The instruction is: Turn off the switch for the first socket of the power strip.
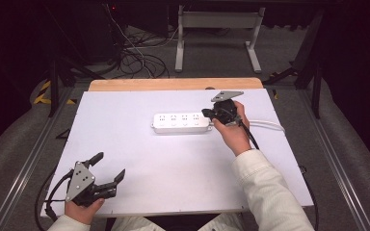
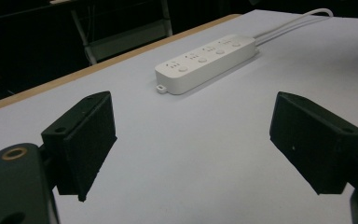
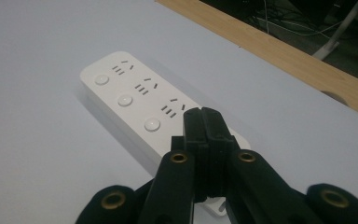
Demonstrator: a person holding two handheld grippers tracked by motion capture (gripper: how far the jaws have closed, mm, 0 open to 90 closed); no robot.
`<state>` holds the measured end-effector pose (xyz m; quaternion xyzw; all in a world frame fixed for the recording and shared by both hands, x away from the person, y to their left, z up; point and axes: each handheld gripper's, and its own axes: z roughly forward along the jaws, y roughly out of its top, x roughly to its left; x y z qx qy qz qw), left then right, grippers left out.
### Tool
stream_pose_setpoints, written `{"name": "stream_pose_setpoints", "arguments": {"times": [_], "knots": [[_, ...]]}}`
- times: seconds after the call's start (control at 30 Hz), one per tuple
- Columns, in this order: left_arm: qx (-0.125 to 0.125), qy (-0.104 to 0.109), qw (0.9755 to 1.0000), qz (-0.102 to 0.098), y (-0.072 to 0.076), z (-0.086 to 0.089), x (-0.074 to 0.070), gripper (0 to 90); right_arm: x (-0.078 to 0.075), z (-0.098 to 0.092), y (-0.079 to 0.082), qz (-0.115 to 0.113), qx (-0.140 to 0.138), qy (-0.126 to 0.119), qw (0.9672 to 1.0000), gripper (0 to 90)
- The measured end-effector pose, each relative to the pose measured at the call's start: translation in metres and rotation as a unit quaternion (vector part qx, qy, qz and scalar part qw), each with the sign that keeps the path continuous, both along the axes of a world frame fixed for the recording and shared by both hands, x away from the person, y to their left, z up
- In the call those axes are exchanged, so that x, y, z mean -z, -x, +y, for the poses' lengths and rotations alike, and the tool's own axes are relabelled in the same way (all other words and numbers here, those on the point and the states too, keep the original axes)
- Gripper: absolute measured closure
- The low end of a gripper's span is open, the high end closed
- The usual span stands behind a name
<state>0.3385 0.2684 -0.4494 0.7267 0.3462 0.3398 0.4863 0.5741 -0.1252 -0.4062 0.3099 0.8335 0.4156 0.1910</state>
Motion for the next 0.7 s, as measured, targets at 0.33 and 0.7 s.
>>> {"name": "stream_pose_setpoints", "arguments": {"times": [0.33, 0.7], "knots": [[0.0, 0.0, 1.0, 0.001, 0.0, 0.0, 0.0, 15.0, 0.019, 0.011, -0.009, 0.008, 0.001, 0.006, 0.9999, 90.0], [0.0, -0.004, 1.0, 0.001, 0.0, 0.0, 0.0, 15.0, 0.033, 0.017, -0.015, 0.021, 0.006, 0.009, 0.9997, 90.0]]}}
